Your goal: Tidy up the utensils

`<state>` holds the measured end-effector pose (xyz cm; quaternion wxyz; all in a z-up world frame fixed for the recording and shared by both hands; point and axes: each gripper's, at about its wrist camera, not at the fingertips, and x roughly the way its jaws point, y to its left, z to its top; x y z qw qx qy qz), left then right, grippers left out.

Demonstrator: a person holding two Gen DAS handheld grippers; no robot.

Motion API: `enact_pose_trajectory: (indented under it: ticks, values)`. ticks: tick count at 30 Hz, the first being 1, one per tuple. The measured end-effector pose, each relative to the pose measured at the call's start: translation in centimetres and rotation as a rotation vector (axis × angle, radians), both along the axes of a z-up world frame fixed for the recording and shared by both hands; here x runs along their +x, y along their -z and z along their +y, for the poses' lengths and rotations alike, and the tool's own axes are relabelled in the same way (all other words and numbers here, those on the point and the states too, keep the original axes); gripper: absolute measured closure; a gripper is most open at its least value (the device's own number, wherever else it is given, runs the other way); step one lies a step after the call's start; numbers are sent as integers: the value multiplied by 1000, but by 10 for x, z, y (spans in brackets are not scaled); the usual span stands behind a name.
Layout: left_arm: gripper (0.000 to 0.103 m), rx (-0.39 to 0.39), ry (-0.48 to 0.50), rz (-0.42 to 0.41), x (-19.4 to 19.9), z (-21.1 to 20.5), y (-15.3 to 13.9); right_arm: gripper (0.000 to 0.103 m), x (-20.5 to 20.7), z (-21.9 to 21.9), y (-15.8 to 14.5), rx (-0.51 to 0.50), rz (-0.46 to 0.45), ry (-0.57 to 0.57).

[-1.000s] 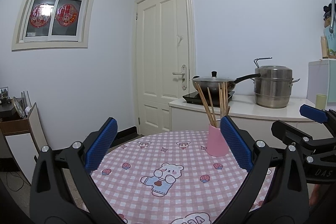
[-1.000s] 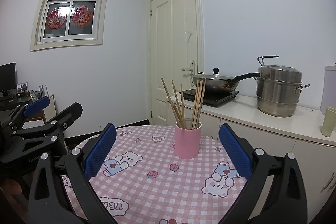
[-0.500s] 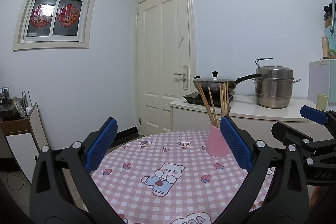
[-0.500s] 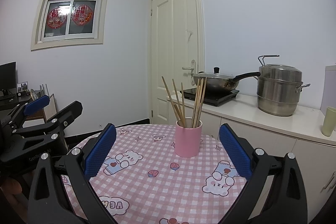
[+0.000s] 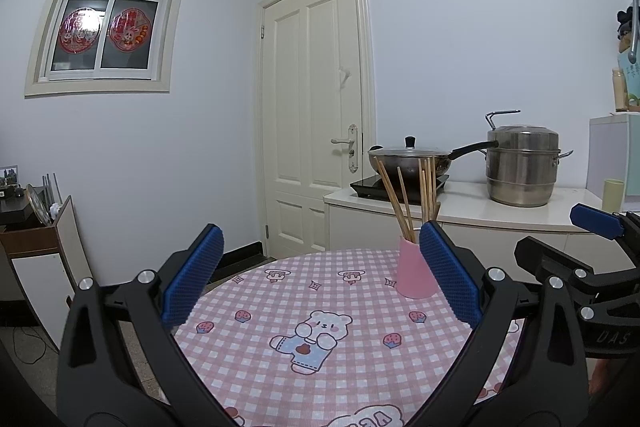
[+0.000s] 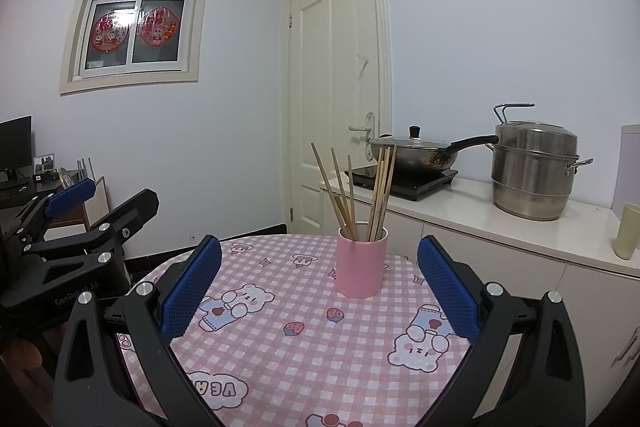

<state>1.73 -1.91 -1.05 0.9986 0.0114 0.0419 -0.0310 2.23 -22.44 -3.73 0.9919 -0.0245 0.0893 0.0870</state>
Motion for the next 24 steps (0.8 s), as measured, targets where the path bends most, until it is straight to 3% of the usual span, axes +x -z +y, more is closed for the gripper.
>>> enact_pose_trajectory:
  ticks: [24]
  values:
    - [7, 6, -2, 1, -1, -1, -1, 8, 1, -1, 4, -5, 11, -7]
